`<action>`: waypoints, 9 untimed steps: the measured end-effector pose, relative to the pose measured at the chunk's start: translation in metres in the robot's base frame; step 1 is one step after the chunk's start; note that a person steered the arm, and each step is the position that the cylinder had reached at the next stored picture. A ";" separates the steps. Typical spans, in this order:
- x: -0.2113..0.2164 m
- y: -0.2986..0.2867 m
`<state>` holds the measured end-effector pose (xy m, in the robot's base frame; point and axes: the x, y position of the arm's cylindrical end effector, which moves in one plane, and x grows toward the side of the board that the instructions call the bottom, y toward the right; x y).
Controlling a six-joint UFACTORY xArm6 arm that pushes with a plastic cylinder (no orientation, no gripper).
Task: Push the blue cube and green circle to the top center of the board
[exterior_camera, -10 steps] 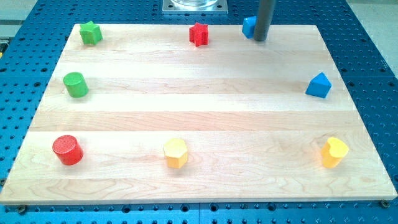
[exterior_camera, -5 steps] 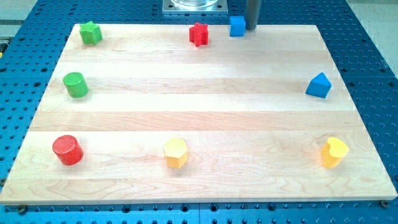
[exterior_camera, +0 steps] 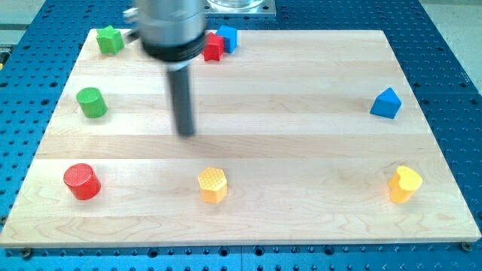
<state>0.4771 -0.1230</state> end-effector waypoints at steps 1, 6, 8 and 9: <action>0.000 -0.065; -0.070 -0.160; -0.097 -0.009; -0.092 -0.014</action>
<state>0.3855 -0.1372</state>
